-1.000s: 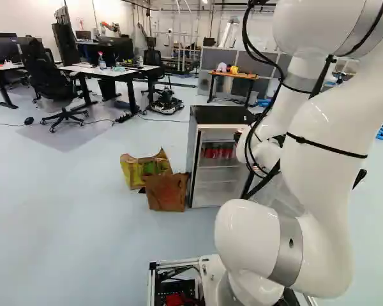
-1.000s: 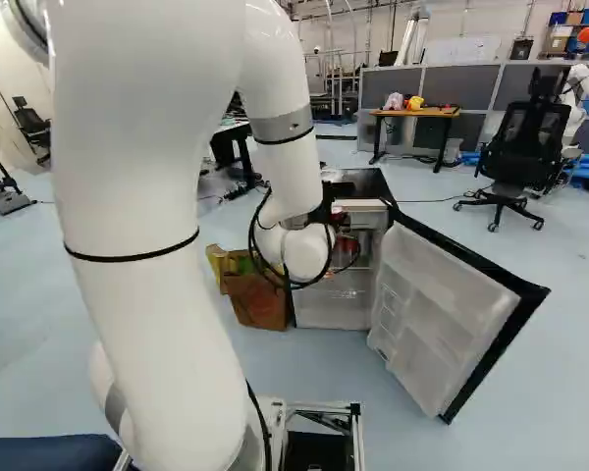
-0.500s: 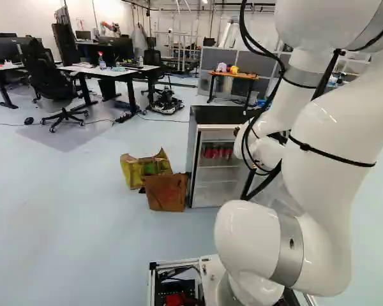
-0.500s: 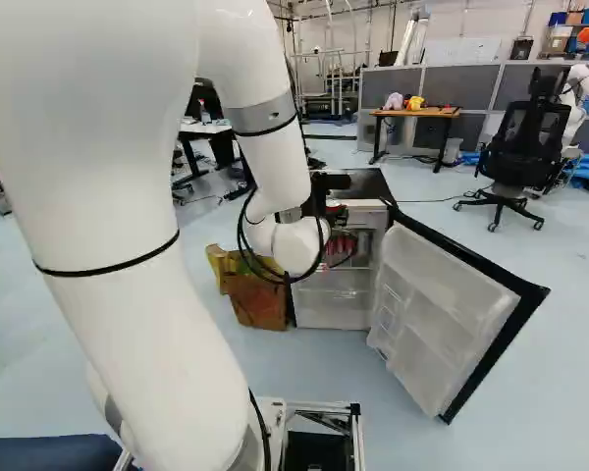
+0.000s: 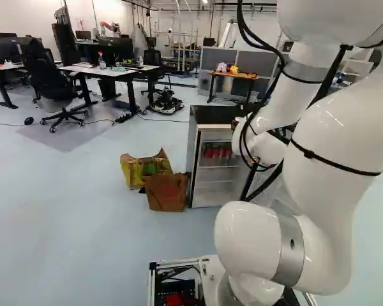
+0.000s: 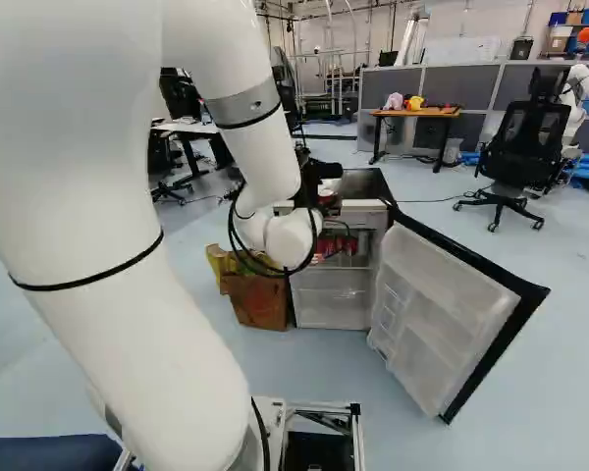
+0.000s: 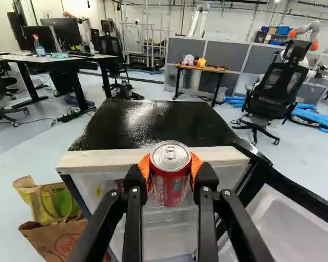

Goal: Grab a drink from the fridge

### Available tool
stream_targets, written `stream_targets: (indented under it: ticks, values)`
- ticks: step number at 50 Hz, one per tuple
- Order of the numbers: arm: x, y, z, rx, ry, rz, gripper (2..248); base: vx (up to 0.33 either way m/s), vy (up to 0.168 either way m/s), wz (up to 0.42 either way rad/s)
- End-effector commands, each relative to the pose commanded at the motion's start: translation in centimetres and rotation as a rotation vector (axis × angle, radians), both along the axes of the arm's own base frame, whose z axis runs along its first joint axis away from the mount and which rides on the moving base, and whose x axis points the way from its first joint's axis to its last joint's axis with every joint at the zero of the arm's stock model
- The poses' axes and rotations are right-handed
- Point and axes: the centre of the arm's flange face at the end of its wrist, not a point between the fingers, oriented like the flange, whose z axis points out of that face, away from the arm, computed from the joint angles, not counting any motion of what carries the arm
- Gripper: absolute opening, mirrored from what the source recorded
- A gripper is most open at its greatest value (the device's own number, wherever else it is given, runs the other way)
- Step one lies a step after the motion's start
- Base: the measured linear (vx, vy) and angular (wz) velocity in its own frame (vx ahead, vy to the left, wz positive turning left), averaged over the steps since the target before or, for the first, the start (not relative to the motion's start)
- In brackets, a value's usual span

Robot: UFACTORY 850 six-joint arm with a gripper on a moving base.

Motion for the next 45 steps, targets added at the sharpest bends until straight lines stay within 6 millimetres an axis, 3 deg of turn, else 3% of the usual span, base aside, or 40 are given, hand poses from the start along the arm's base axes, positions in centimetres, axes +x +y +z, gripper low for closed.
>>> stream_targets:
  ticks: [38,45]
  values:
    - [4.6,1.1,3.8,-0.038,-0.093,0.066,94,0.000,0.000,0.000]
    - [5.7,1.1,3.8,-0.038,-0.095,0.073,94,0.000,0.000,0.000]
